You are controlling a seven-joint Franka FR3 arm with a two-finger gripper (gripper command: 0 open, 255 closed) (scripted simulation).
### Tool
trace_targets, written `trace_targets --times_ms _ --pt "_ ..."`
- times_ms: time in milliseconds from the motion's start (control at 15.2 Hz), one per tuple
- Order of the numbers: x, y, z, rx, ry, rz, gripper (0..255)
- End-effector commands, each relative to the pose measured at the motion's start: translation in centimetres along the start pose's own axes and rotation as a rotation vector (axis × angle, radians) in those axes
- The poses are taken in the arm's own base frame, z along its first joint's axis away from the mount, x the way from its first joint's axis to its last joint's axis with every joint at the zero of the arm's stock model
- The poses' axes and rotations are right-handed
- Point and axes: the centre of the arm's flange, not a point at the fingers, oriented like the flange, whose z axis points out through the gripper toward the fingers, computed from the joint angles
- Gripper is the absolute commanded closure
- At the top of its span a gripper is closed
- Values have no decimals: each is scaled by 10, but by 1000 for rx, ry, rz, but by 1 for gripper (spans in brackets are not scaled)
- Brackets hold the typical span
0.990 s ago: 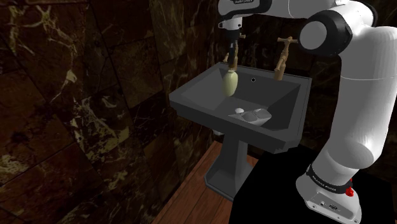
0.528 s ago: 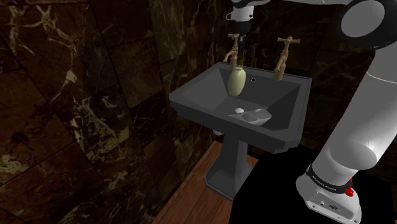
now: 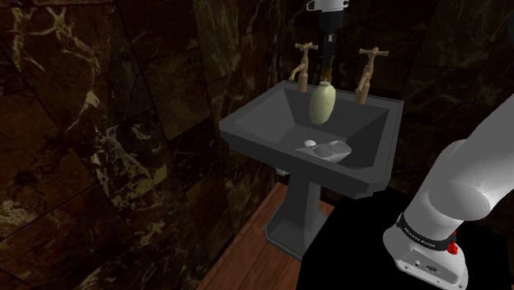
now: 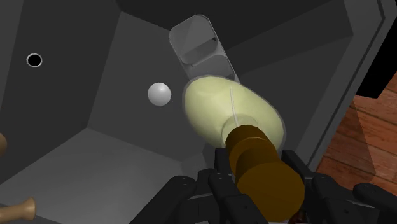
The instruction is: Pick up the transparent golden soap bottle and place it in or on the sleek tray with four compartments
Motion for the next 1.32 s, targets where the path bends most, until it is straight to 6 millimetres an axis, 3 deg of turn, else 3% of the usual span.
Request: trace_targets --times_ms 0,1254 --pt "-8 -11 1 0 -1 0 255" --pt "-2 -9 101 0 -1 0 255"
